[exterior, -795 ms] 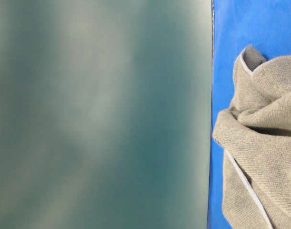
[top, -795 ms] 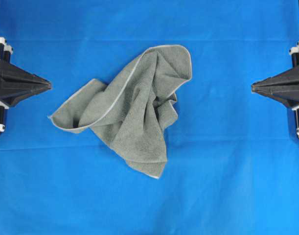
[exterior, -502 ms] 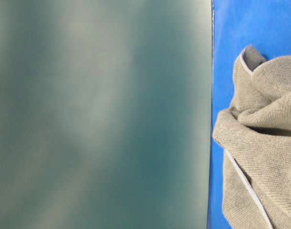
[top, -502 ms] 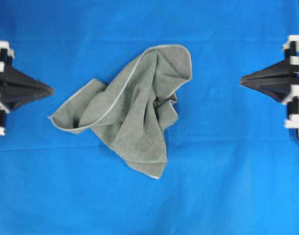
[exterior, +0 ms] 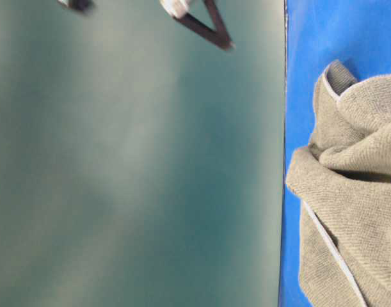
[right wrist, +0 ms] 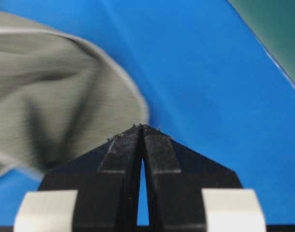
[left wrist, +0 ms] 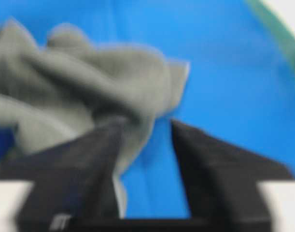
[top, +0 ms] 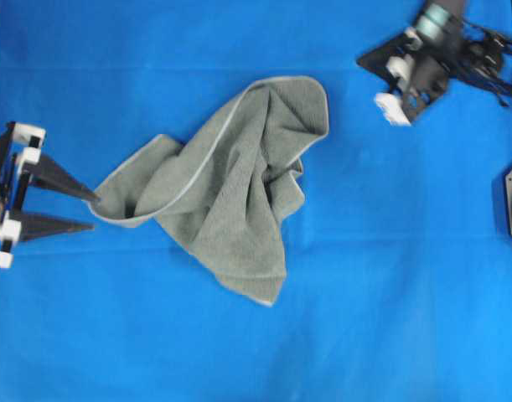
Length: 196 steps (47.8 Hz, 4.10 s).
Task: Fold a large towel.
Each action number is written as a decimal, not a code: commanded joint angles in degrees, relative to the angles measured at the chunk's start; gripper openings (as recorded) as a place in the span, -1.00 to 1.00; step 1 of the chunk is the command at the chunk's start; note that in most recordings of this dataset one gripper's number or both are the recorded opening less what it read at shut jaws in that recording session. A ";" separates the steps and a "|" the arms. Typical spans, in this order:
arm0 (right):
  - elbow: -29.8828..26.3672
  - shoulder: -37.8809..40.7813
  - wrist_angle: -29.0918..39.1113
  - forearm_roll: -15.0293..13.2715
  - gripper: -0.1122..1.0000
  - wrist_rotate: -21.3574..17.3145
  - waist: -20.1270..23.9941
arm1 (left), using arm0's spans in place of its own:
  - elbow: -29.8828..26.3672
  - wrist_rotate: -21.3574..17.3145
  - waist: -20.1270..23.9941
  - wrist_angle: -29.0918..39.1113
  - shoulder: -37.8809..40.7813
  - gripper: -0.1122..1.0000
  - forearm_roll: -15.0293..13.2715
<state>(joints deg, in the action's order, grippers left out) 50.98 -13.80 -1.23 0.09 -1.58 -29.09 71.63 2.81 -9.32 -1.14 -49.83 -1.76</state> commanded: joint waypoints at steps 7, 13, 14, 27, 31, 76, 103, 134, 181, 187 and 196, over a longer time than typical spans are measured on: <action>-8.79 12.57 0.26 -1.49 -0.03 0.26 -0.70 | 0.70 0.09 0.88 2.90 6.59 0.65 -0.09; -11.07 15.91 0.79 -2.02 0.33 0.26 -0.79 | 0.53 0.00 3.60 2.81 13.10 0.62 0.00; -11.25 16.35 0.97 -2.11 0.31 0.26 -0.79 | 0.44 0.00 3.96 2.72 14.33 0.62 0.00; -11.51 21.36 1.32 -2.11 0.21 0.26 -0.79 | -1.14 -1.05 4.22 -2.99 28.48 0.67 0.09; -11.78 23.03 0.00 -1.85 0.21 0.09 -0.70 | -1.41 -1.23 4.22 -3.08 31.29 0.67 0.18; -10.81 13.45 3.52 -1.67 -0.76 -0.09 1.58 | -10.72 -3.60 15.03 12.13 24.52 -0.79 0.35; -2.11 -22.76 11.34 -1.49 -0.76 -0.88 1.93 | -23.55 -3.16 28.56 18.11 10.55 -0.79 0.35; -16.35 -34.98 14.33 -9.76 -0.76 -0.62 -6.15 | -50.01 -12.30 42.10 22.94 15.38 -0.79 0.97; -28.04 -38.50 29.53 -2.99 -0.76 -9.93 30.67 | -56.51 25.84 4.66 43.51 1.32 -0.79 -0.26; -28.21 -38.41 27.86 -3.08 -0.76 -9.93 30.67 | -57.74 26.28 4.66 43.51 1.93 -0.79 -0.18; -28.04 -38.32 27.60 -3.25 -0.76 -10.55 30.06 | -57.48 26.28 6.06 43.95 4.31 -0.79 0.26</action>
<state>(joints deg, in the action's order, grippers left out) 23.99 -52.56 26.98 -3.08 -11.60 1.58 14.94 29.00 -4.39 42.71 -46.85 -1.93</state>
